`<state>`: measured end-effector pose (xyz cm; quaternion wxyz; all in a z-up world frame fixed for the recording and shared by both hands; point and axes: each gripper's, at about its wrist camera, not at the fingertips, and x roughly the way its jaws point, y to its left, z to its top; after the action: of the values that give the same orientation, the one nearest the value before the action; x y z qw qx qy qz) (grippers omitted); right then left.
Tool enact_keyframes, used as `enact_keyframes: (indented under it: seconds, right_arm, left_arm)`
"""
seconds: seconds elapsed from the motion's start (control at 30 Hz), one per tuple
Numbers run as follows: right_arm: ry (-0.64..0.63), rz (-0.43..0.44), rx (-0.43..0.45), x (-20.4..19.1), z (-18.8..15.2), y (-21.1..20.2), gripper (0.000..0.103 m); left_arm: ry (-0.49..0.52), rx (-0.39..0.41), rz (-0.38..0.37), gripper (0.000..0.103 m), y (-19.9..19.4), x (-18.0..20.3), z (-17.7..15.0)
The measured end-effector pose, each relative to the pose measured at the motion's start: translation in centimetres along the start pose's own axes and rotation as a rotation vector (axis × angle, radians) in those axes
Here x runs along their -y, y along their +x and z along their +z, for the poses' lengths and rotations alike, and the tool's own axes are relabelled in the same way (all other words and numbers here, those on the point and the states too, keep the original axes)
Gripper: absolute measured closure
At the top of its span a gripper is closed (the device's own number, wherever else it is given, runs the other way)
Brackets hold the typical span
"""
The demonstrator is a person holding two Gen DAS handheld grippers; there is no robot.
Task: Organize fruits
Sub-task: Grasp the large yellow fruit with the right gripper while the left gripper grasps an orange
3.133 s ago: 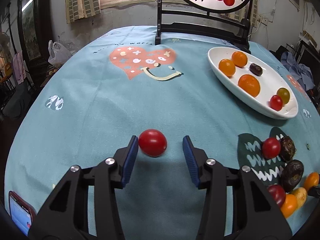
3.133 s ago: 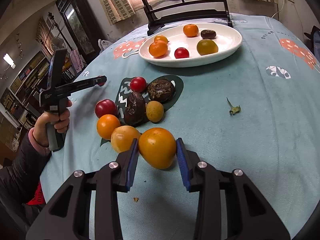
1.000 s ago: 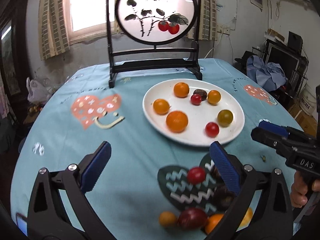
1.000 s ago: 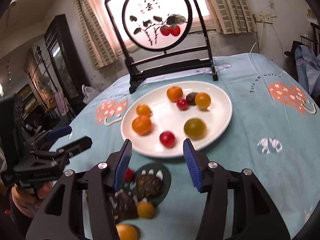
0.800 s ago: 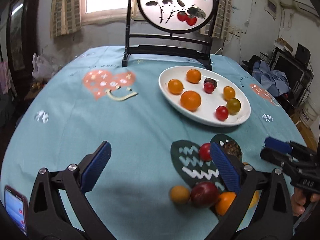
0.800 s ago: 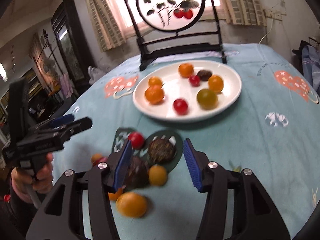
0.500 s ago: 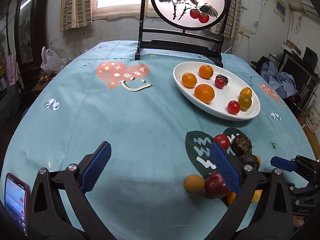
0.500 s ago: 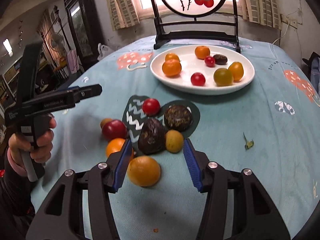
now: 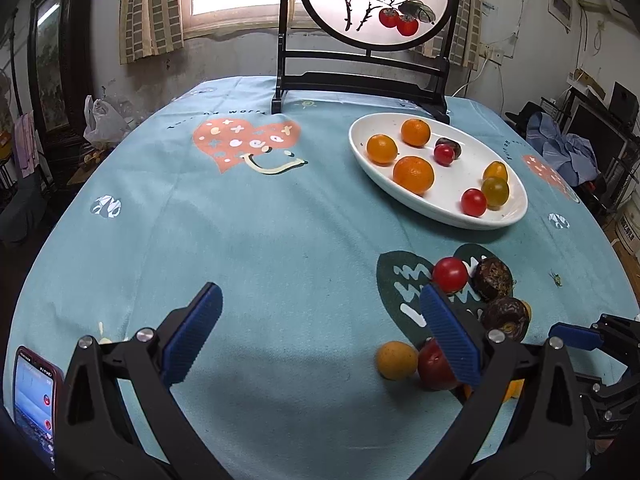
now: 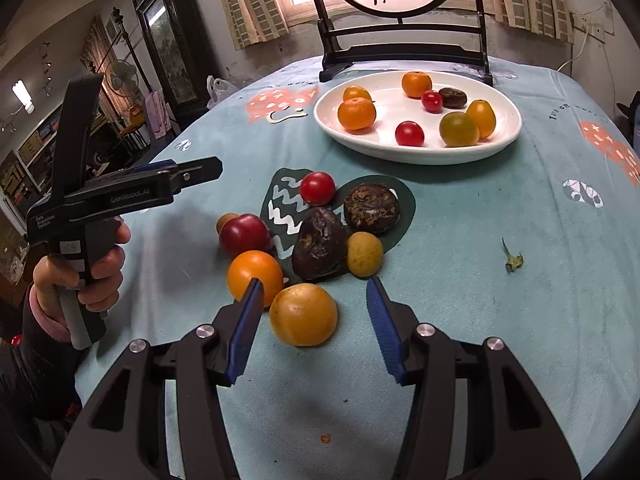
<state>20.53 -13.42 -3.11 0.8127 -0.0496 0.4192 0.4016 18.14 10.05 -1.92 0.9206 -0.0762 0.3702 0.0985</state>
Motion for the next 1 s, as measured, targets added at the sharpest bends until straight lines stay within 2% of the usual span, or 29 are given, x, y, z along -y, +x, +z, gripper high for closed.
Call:
enact_keyframes:
  seconds: [0.23, 0.37, 0.53, 0.7, 0.8, 0.9, 1.0]
  right_arm:
    - [-0.067, 0.005, -0.053, -1.2, -0.6, 1.0, 0.049]
    - [-0.051, 0.021, -0.062, -0.9, -0.7, 1.2, 0.050]
    - [-0.009, 0.026, -0.079, -0.1, -0.6, 1.6, 0.063]
    - [0.045, 0.033, -0.040, 0.8, -0.3, 0.8, 0.066]
    - [0.114, 0.034, 0.013, 2.3, 0.0, -0.3, 0.066]
    - [0.176, 0.033, 0.023, 3.5, 0.1, -0.6, 0.066]
    - [0.217, 0.042, 0.003, 4.2, 0.1, -0.2, 0.066]
  left_arm:
    - [-0.001, -0.007, -0.001, 0.002, 0.2, 0.0, -0.1]
    - [-0.003, -0.006, -0.004, 0.002, 0.1, 0.0, -0.1]
    - [-0.002, -0.004, -0.006, 0.002, 0.1, 0.1, -0.2]
    - [0.004, -0.006, -0.010, 0.002, 0.0, 0.3, -0.3]
    - [0.029, 0.000, -0.054, 0.002, -0.4, 0.8, -0.5]
    - [0.114, 0.042, -0.172, 0.002, -1.9, 2.6, -1.2]
    - [0.258, 0.060, -0.301, 0.002, -3.4, 5.3, -2.6]
